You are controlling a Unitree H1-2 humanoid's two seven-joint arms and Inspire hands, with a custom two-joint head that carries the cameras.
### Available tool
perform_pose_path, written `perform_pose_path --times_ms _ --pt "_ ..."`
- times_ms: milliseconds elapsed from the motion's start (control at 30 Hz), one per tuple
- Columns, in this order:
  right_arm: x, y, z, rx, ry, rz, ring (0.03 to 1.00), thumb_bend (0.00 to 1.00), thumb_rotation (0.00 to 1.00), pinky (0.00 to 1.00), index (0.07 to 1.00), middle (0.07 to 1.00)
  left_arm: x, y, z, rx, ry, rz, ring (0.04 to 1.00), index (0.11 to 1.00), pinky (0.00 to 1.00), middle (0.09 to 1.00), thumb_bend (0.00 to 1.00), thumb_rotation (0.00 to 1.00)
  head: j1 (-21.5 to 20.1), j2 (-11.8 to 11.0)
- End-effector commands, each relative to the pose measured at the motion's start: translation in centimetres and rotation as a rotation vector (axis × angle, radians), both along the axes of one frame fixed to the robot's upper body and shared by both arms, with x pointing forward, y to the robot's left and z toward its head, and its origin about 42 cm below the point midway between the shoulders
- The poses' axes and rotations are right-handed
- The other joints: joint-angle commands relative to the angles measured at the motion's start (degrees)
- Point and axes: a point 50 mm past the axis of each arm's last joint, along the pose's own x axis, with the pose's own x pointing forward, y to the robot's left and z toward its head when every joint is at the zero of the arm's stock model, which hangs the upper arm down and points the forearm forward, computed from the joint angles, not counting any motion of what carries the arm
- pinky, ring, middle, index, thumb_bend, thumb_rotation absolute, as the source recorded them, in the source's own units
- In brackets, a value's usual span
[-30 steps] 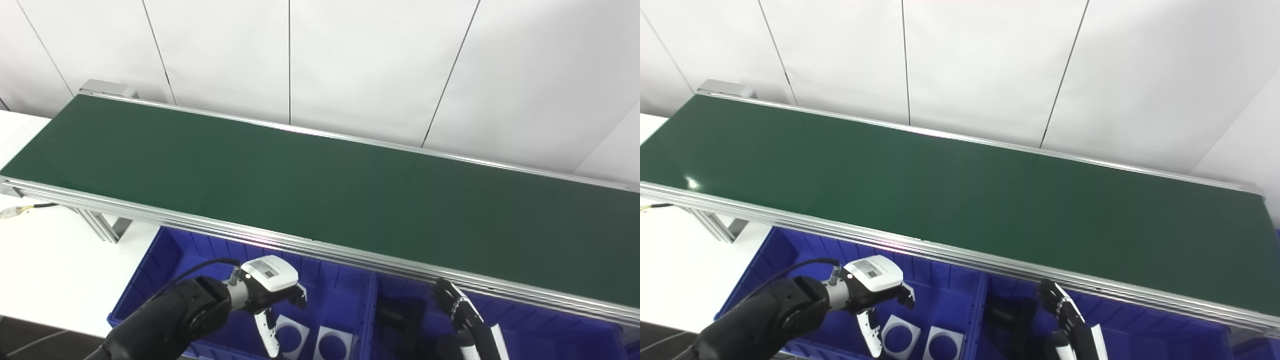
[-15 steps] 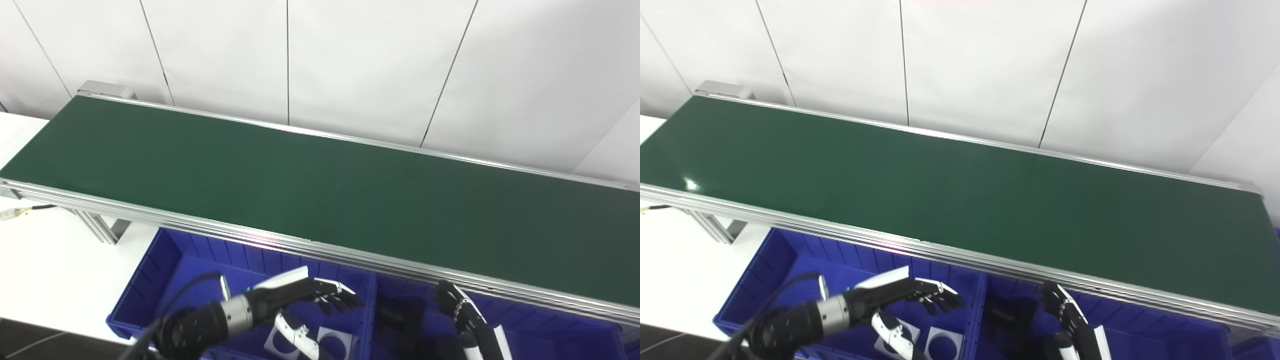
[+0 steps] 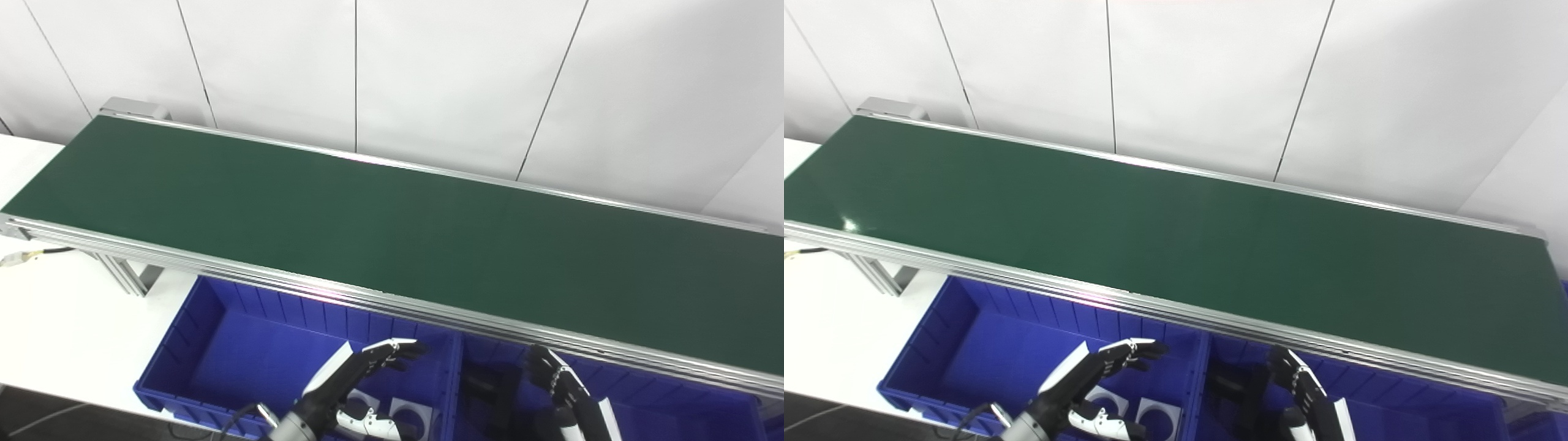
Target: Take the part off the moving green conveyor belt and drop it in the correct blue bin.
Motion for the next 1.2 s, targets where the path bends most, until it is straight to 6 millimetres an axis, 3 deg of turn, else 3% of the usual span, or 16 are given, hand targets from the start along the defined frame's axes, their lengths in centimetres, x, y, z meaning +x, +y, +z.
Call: perform_pose_path --times_ms 0,67,300,467,500,600,900,1167 --pt "0.3 0.4 1.0 0.011 -0.079 0.007 0.831 0.85 0.94 0.81 0.845 0.827 1.2 0.3 0.9 0.001 -0.084 0.025 0.842 0.799 0.78 0.853 0.78 0.44 -2.0 -0.3" --pt "0.1 0.9 0.9 0.002 -0.078 0.012 0.830 0.84 0.95 0.81 0.846 0.831 1.3 0.6 0.4 0.020 -0.074 0.027 0.848 0.806 0.78 0.860 0.79 0.45 -5.8 -1.0" --pt "-0.2 2.3 0.7 -0.034 -0.091 0.013 0.836 0.82 0.96 0.83 0.843 0.828 1.0 1.4 -0.2 0.040 -0.055 -0.003 0.861 0.826 0.80 0.879 0.81 0.55 -12.1 -2.3" --pt "-0.4 3.1 0.5 -0.057 -0.096 0.011 0.837 0.82 0.97 0.83 0.846 0.832 0.6 1.5 0.2 0.057 -0.073 -0.045 0.883 0.856 0.83 0.902 0.80 0.80 -14.4 -3.9" --pt "-0.4 3.2 0.4 -0.059 -0.096 0.010 0.837 0.83 0.97 0.82 0.845 0.833 0.5 1.3 0.3 0.059 -0.077 -0.053 0.903 0.874 0.85 0.917 0.81 0.89 -14.5 -4.0" --pt "-0.5 3.4 0.2 -0.067 -0.096 0.004 0.835 0.83 1.00 0.81 0.843 0.833 0.4 0.7 0.3 0.044 -0.078 -0.057 0.915 0.882 0.86 0.927 0.88 0.99 -14.5 -4.5" --pt "-0.8 3.0 -0.1 -0.087 -0.099 -0.012 0.831 0.79 1.00 0.82 0.845 0.833 0.7 -0.5 0.3 -0.011 -0.075 -0.013 0.894 0.849 0.82 0.914 0.95 1.00 -12.0 -5.7" --pt "-1.1 1.8 -0.3 -0.090 -0.085 -0.025 0.839 0.81 1.00 0.84 0.846 0.834 1.0 -1.5 0.4 -0.038 -0.084 0.022 0.898 0.859 0.82 0.913 0.94 1.00 -7.8 -5.8"
